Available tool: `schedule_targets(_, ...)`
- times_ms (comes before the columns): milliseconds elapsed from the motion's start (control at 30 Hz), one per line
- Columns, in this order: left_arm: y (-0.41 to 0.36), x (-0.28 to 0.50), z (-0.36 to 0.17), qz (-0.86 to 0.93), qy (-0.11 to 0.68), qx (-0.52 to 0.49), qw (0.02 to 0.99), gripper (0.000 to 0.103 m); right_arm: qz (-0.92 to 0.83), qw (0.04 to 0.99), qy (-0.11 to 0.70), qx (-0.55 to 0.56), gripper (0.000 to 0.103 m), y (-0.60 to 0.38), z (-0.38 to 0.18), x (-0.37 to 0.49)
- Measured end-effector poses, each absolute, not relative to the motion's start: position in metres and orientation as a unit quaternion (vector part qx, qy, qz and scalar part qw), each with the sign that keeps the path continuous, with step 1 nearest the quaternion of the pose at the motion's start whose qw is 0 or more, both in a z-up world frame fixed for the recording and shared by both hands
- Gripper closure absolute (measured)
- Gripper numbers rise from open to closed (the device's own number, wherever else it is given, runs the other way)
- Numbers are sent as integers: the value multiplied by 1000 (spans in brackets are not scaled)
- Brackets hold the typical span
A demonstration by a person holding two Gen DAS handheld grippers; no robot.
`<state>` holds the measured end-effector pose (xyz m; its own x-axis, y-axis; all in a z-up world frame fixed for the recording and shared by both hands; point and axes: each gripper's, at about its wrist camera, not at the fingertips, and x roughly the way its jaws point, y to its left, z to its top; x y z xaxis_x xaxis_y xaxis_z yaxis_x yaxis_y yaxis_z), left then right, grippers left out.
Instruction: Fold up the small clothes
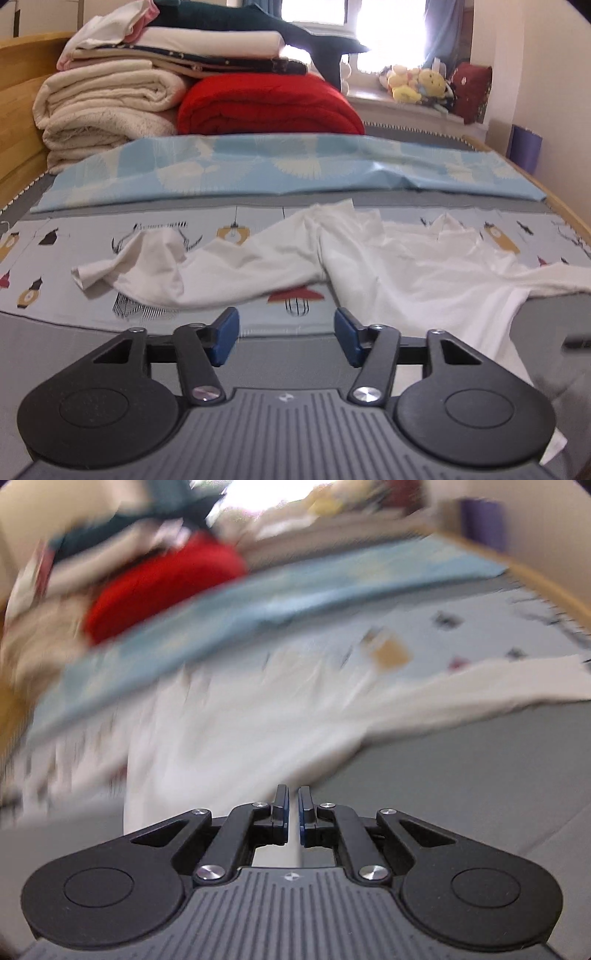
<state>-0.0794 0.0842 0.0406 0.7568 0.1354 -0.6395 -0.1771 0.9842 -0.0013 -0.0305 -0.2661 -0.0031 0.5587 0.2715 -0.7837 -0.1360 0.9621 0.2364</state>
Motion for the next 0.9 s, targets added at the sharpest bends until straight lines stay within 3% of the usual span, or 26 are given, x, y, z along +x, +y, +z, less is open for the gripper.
schedule_targets(133, 86, -82, 40, 79, 343, -29, 936, 45, 118, 838, 530, 51, 97, -256, -49, -32)
schedule_targets(300, 85, -76, 42, 83, 342, -30, 935, 45, 158, 820, 550, 19, 97, -244, -72, -31)
schedule_targets(367, 84, -72, 40, 87, 347, -29, 934, 45, 182, 818, 546, -10, 102, -240, -71, -35)
schedule_targets(467, 83, -69, 40, 87, 346, -36, 933, 45, 160, 835, 526, 5, 103, -250, -54, -31)
schedule_targets(533, 81, -68, 40, 85, 347, -36, 933, 45, 125, 869, 476, 46, 103, -277, -24, -23)
schedule_targets(633, 77, -66, 38, 78, 349, -36, 933, 45, -8, 911, 412, 10, 103, -320, 2, -14)
schedule_targets(700, 74, -64, 36, 76, 353, -35, 932, 45, -21, 897, 436, 71, 103, -340, -10, -10)
schedule_targets(800, 73, -63, 34, 77, 356, -37, 931, 45, 139, 839, 507, 141, 100, -313, -37, -15)
schedule_targets(900, 74, -63, 34, 79, 358, -43, 929, 45, 177, 844, 505, 31, 79, -269, -42, -29)
